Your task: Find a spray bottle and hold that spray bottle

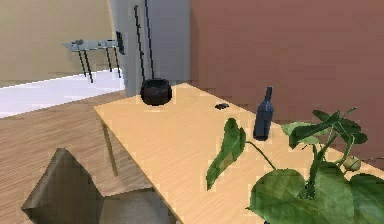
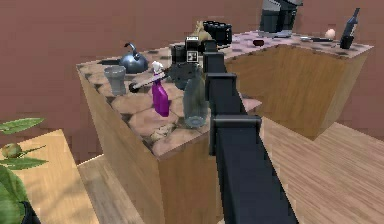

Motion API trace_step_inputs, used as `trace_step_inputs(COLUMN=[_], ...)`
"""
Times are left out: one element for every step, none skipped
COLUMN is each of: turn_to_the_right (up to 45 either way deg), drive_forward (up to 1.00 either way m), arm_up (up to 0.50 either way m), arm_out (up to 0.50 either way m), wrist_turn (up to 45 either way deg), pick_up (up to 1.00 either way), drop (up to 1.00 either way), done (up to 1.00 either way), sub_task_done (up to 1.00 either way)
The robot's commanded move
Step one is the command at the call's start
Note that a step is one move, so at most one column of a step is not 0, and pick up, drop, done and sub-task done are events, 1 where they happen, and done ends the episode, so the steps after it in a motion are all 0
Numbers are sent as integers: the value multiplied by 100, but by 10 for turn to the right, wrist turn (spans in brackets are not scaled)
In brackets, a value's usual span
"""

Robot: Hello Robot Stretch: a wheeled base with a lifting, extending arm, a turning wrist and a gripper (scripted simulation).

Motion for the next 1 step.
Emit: trace_step_inputs(turn_to_the_right=[0], drive_forward=[0], arm_up=[0], arm_out=[0], wrist_turn=[180], pick_up=[0], drop=[0], done=[0], sub_task_done=[0])
